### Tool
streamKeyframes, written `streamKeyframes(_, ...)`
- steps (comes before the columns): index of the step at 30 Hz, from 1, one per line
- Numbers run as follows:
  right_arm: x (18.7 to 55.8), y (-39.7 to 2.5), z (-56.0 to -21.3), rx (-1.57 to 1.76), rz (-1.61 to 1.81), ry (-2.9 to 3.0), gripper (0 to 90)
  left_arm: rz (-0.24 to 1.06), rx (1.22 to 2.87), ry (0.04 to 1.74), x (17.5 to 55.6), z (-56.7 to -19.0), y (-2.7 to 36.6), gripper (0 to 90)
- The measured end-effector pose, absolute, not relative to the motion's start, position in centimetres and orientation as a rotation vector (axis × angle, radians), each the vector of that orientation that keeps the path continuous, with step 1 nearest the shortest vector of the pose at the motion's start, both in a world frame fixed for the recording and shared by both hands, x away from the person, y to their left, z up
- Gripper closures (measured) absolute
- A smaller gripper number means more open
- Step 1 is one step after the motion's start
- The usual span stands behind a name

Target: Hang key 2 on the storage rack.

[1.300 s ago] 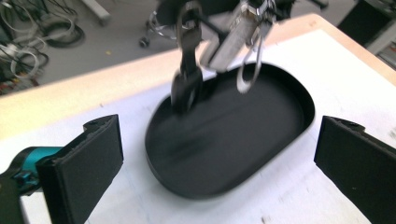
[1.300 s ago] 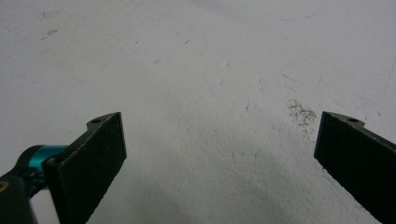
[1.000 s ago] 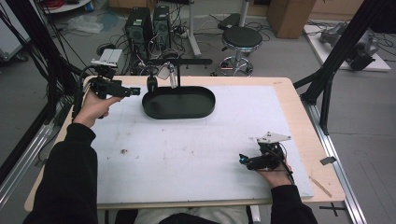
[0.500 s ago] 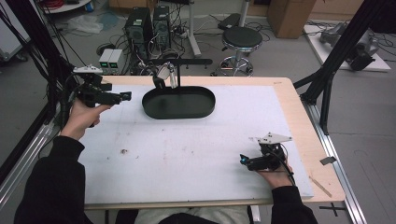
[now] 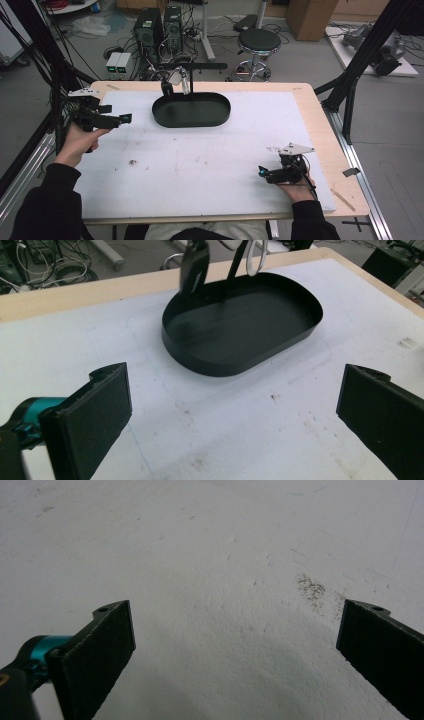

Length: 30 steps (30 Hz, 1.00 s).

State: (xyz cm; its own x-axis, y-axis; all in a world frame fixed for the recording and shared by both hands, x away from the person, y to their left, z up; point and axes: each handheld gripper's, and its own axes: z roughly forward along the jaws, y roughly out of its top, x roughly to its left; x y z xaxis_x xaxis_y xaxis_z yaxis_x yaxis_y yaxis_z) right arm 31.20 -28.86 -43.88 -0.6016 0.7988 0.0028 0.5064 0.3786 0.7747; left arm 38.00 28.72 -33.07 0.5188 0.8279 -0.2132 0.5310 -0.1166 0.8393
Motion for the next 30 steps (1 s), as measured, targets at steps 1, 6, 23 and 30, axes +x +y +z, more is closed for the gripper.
streamKeyframes(1,31.2,-28.8,-43.9,1.136,1.080,2.269,1.4,0.378,1.784,1.137,37.9,-33.2,28.8,1.7)
streamKeyframes(6,31.2,-28.8,-43.9,1.136,1.073,2.273,1.4,0.364,1.780,1.129,36.7,-34.0,29.2,1.7)
streamKeyframes(23,31.2,-28.7,-44.0,1.138,1.061,2.281,1.4,0.407,1.795,1.143,33.5,-36.4,30.0,1.7)
streamKeyframes(30,31.3,-28.7,-44.0,1.132,1.057,2.282,1.4,0.437,1.798,1.137,32.3,-36.6,30.4,1.7)
